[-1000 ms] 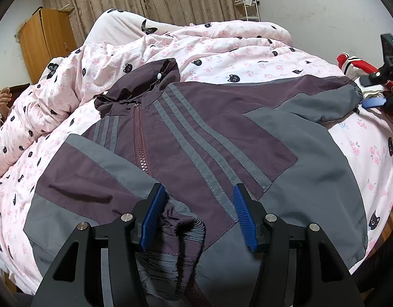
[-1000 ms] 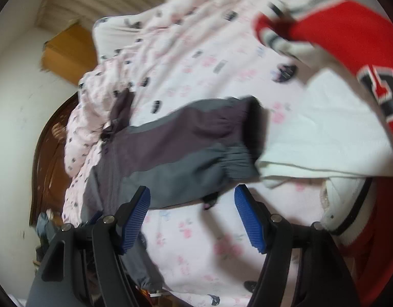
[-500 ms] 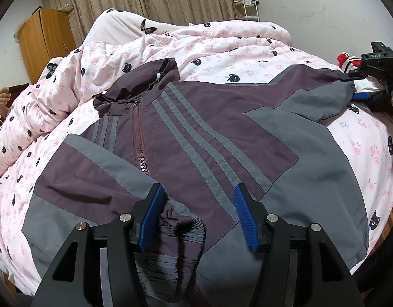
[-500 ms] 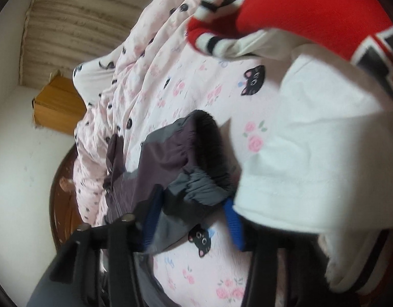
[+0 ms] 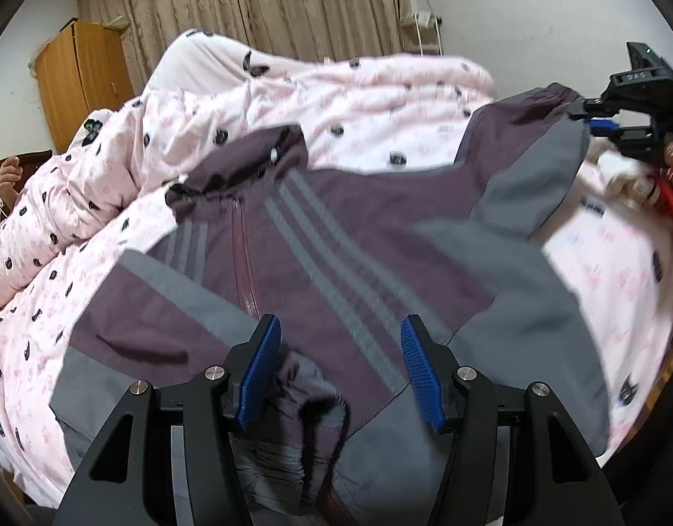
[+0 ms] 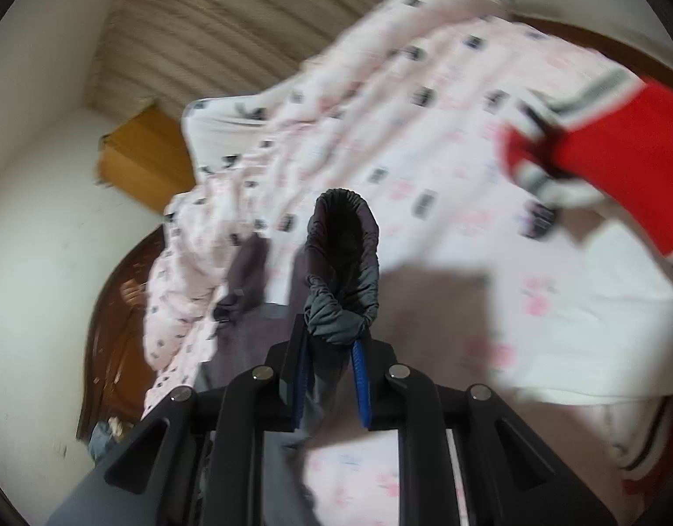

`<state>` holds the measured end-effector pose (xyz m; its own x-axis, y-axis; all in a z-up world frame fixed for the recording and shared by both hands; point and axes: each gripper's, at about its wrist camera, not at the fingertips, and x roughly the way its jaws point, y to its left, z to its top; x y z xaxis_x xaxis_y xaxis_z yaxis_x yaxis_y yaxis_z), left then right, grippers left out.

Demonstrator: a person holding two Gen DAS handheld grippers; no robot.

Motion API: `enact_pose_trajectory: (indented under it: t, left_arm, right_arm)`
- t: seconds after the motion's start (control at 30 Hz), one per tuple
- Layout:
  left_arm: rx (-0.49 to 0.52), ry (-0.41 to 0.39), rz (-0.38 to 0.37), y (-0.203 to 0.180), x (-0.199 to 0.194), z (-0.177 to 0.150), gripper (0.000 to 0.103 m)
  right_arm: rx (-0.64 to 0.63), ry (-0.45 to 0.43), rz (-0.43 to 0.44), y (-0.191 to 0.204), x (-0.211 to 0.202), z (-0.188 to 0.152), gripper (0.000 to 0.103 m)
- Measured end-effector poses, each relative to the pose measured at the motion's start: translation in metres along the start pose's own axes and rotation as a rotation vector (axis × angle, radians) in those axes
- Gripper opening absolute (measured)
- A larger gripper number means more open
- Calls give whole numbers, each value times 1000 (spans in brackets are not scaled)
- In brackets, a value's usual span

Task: Fold clothes
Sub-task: 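Grasp the other grey sleeve cuff with the right tool, then carry the held sleeve with the right tool across the jacket front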

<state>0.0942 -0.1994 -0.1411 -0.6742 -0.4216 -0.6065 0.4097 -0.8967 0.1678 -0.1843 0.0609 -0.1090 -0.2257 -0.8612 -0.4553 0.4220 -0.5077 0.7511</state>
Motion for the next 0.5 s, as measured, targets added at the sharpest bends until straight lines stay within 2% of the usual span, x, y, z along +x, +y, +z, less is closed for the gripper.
enact_pose_trajectory:
  t: [0.1, 0.2, 0.37, 0.5]
  left_arm:
    - [-23, -25, 11, 12, -13, 12, 52]
    - [-62, -18, 59, 34, -19, 18, 52]
    - [-132, 26, 174, 80, -17, 13, 52]
    - [-129, 66, 265, 105, -13, -3, 52]
  right_arm:
    - [-89, -4, 68, 32, 3, 0, 18]
    - [-166, 7, 121, 60, 8, -3, 18]
    - [-291, 86, 193, 110, 39, -23, 18]
    - [-398, 171, 243, 153, 71, -47, 18]
